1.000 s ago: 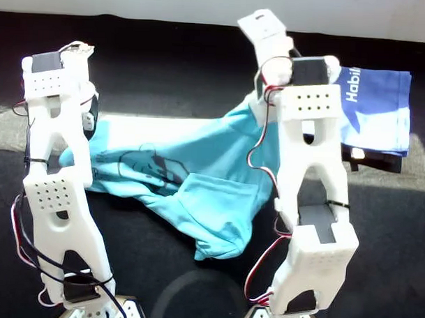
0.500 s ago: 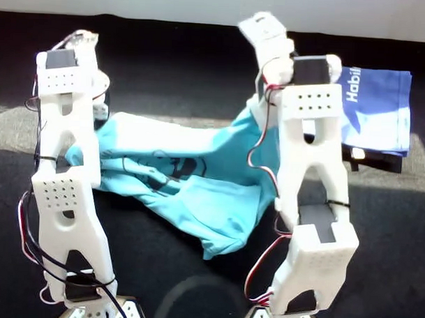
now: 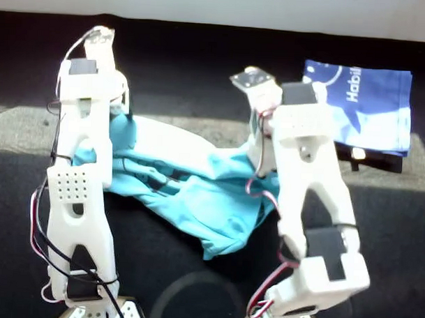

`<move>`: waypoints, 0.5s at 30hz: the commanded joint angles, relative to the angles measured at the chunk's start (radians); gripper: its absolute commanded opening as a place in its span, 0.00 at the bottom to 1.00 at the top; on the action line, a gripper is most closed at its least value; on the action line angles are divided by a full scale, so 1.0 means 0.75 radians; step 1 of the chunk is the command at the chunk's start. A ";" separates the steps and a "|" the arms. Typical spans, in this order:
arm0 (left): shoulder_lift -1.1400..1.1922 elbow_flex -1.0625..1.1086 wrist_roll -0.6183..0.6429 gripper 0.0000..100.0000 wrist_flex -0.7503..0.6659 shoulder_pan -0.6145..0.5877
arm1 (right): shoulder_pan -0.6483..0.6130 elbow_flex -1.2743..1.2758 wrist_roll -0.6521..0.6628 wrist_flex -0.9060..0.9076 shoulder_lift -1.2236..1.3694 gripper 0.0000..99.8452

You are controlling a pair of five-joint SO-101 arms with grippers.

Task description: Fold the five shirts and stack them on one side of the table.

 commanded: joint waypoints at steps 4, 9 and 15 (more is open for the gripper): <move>0.062 -0.054 -0.205 0.09 0.319 0.001 | 0.024 0.429 0.012 -0.193 -0.431 0.01; 0.052 0.015 -0.221 0.01 0.464 -0.083 | 0.087 0.578 0.012 -0.289 -0.500 0.01; -0.058 0.334 -0.299 0.01 0.466 -0.197 | 0.148 0.586 0.012 -0.312 -0.502 0.01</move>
